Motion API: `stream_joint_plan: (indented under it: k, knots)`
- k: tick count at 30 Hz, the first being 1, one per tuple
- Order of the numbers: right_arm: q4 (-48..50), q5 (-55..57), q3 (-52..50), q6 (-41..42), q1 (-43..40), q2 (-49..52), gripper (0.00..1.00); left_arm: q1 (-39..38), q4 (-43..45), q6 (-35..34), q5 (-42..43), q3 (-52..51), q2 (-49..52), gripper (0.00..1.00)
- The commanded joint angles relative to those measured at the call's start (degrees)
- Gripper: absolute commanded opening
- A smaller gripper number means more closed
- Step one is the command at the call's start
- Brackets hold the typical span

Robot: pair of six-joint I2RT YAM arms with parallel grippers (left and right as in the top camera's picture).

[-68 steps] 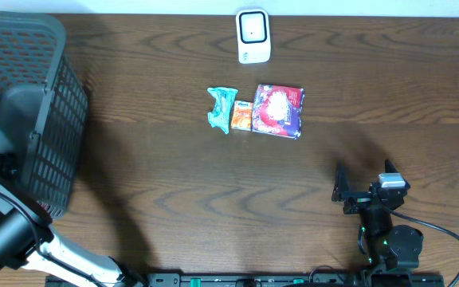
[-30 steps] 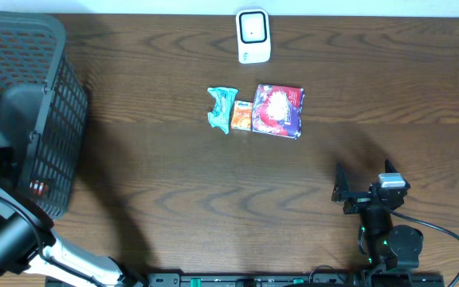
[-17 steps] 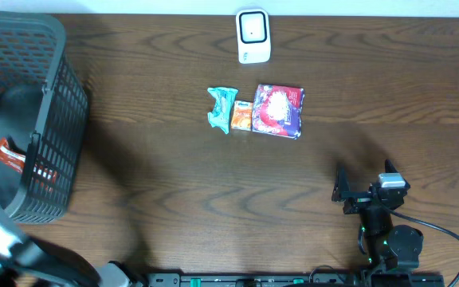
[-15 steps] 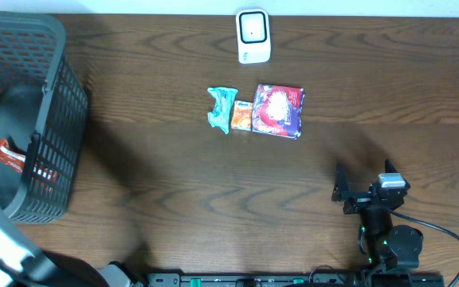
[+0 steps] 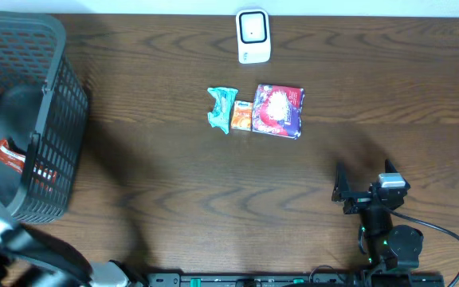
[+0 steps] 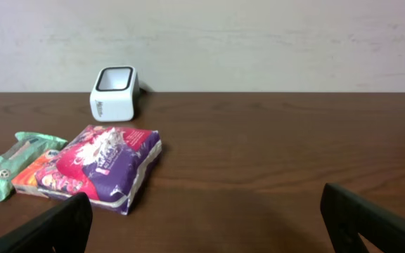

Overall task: Scan the item barcode
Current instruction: 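Lift the orange snack bar out of the basket with the left gripper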

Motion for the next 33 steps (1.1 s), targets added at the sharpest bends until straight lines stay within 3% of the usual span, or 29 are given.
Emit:
stream_joint_plan:
  k: [1,14,23,26,27,29,30,33]
  knots:
    - [-0.24,0.22,-0.09,-0.17,0.28,-0.35,0.99,-0.13,-0.63,0.94,-2.56,-0.55,5.01,0.71]
    - [-0.24,0.22,-0.09,-0.20,0.28,-0.35,0.99,-0.52,-1.70,-0.13,-12.28,-0.55,18.03,0.77]
    - [-0.24,0.22,-0.09,-0.20,0.28,-0.35,0.99,-1.49,-1.55,-0.11,-12.37,-0.55,22.93,0.75]
    - [-0.24,0.22,-0.09,-0.20,0.28,-0.31,0.99,-1.88,-1.49,-0.09,-12.37,-0.55,23.23,0.66]
    - [-0.24,0.22,-0.09,-0.20,0.28,-0.31,0.99,-1.95,-1.49,-0.09,-12.37,-0.55,23.21,0.53]
    - [-0.24,0.22,-0.09,-0.20,0.28,-0.31,0.99,-1.97,-1.49,-0.11,-11.80,-0.52,23.21,0.14]
    - [-0.24,0.22,-0.09,-0.20,0.28,-0.31,0.99,-1.97,-1.49,-0.11,-11.02,-0.52,23.21,0.07]
    - [-0.24,0.22,-0.09,-0.20,0.28,-0.31,0.99,-1.97,-1.25,-0.11,-7.06,0.11,23.12,0.07]
